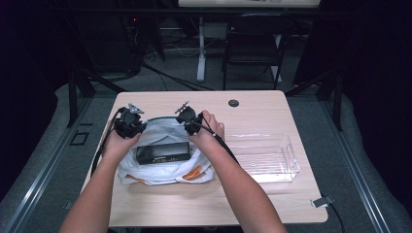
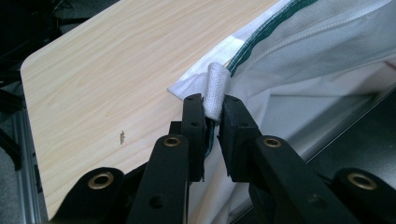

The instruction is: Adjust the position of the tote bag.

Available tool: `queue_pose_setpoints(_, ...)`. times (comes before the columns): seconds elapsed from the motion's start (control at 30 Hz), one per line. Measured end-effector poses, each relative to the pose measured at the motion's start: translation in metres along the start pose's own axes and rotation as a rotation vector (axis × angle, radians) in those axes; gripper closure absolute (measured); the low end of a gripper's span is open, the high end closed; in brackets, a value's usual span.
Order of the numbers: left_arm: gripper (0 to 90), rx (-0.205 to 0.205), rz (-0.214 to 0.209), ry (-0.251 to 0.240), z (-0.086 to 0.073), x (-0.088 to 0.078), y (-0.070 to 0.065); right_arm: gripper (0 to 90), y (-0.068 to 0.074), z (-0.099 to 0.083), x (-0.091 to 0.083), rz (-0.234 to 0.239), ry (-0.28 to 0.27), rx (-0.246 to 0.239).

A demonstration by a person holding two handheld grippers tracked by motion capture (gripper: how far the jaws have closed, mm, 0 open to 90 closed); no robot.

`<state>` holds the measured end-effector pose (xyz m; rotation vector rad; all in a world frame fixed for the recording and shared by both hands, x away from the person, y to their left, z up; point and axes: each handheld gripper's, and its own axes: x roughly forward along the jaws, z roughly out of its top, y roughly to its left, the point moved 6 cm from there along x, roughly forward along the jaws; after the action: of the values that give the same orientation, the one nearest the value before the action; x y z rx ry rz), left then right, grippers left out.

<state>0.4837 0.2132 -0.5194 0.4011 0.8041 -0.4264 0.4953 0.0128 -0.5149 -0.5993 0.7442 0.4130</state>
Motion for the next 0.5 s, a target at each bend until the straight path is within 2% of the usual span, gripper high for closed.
queue_pose_setpoints(0.23, 81.2, -0.003, -0.001, 0.006, -0.003, 0.005, -0.001, 82.5, 0.0, -0.001, 0.004, -0.004, 0.017, -0.01)
queue_pose_setpoints(0.5, 81.2, 0.002, 0.008, 0.015, -0.003, 0.009, -0.002, 82.5, 0.001, -0.002, 0.011, -0.008, 0.019, 0.003)
